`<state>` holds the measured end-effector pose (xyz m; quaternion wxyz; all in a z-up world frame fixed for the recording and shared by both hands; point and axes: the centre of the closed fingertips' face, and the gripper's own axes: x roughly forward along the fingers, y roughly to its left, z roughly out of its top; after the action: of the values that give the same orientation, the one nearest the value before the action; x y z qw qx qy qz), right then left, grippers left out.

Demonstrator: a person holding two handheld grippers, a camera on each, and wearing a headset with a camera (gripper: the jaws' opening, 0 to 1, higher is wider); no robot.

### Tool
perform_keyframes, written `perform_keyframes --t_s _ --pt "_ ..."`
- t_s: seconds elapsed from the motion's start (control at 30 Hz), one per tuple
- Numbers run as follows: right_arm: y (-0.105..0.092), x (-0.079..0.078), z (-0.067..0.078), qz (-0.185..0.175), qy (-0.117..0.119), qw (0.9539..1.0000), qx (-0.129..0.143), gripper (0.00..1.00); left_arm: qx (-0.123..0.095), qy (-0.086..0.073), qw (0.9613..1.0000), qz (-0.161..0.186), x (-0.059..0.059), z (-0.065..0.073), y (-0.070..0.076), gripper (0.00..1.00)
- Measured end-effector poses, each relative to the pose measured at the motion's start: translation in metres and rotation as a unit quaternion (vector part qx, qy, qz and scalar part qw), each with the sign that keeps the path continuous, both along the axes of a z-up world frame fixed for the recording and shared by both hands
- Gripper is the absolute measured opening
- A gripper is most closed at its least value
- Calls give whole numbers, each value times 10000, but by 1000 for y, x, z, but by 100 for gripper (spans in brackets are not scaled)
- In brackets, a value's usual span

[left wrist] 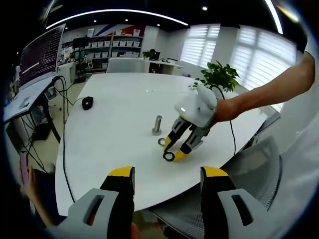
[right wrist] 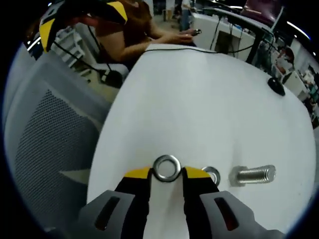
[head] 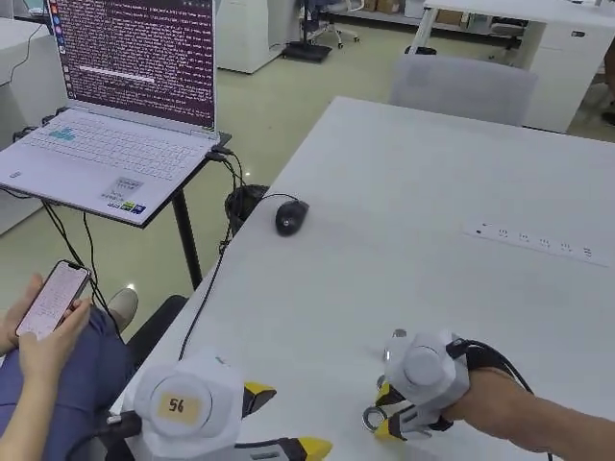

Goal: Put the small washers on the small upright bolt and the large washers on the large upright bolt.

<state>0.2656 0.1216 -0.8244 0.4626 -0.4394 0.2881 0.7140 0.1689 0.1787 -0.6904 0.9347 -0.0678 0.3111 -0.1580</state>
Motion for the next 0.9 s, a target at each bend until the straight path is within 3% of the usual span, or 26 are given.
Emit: perform_keyframes --t_s 0.33,0.9 --pt "-1 2 0 -19 -54 10000 -60 24 13 -23 10000 -2 1 2 1 52" --pt "-11 15 8 -666 19 9977 134 23 10 3 10000 39 0 0 4 52"
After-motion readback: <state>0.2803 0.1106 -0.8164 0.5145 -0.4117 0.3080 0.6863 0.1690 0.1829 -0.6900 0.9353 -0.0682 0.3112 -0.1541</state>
